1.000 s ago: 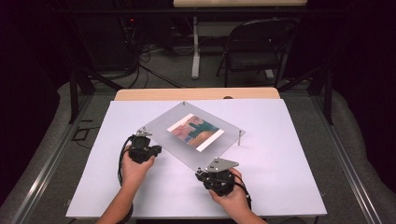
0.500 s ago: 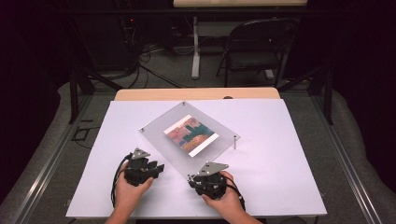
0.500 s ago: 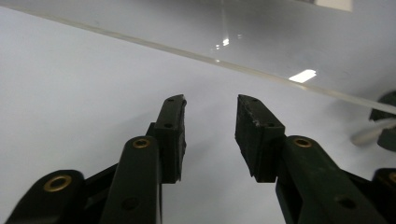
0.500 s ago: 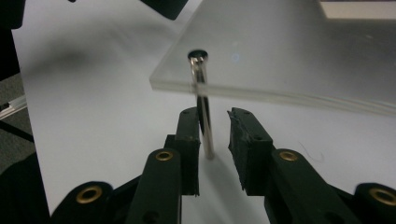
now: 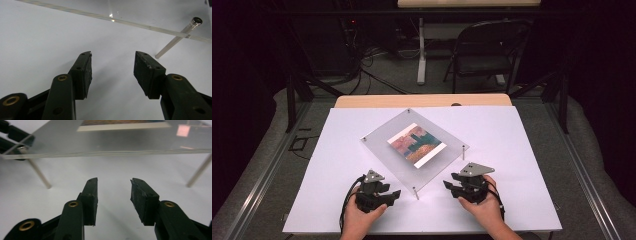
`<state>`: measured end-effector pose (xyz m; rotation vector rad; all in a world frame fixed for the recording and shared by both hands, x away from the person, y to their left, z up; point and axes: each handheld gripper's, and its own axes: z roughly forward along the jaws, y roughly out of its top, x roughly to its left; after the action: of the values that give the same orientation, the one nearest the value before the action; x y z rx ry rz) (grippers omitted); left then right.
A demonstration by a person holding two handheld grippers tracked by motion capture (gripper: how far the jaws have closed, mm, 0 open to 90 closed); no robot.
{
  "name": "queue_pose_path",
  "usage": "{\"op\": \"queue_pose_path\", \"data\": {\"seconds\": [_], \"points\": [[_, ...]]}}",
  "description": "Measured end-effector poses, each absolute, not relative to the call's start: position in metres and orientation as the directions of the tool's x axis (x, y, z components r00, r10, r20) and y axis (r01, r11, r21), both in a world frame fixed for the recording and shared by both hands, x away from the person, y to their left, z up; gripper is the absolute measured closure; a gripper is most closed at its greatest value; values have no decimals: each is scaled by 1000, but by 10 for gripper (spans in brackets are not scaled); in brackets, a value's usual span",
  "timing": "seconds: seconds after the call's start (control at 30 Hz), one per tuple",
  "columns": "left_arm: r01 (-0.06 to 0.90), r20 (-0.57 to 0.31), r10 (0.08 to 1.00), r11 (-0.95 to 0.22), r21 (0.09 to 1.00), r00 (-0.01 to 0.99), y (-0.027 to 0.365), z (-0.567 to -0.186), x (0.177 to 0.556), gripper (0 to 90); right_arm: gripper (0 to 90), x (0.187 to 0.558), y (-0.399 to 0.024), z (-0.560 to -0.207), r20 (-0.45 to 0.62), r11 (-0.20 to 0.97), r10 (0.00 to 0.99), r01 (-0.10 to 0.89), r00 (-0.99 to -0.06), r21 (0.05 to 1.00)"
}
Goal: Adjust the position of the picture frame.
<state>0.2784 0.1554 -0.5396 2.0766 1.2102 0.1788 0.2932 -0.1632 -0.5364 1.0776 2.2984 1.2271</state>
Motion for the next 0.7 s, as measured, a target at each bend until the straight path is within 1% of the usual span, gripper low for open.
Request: {"op": "queue_pose_path", "data": {"seconds": [0.17,0.3,0.6,0.7], "points": [[708,-237,793,-312,633,561,151,-538,275,485,561,308,-180,-535,33,340,785,474,-619,813],[695,-231,776,-336,636,586,141,-537,271,506,573,320,-193,-535,33,322,814,497,-580,806],[664,-217,731,-399,632,647,117,-538,265,541,597,347,-213,-542,13,304,856,525,-517,795],[660,-219,721,-412,629,658,113,-539,264,548,599,357,-215,-546,16,305,858,533,-514,789]]}}
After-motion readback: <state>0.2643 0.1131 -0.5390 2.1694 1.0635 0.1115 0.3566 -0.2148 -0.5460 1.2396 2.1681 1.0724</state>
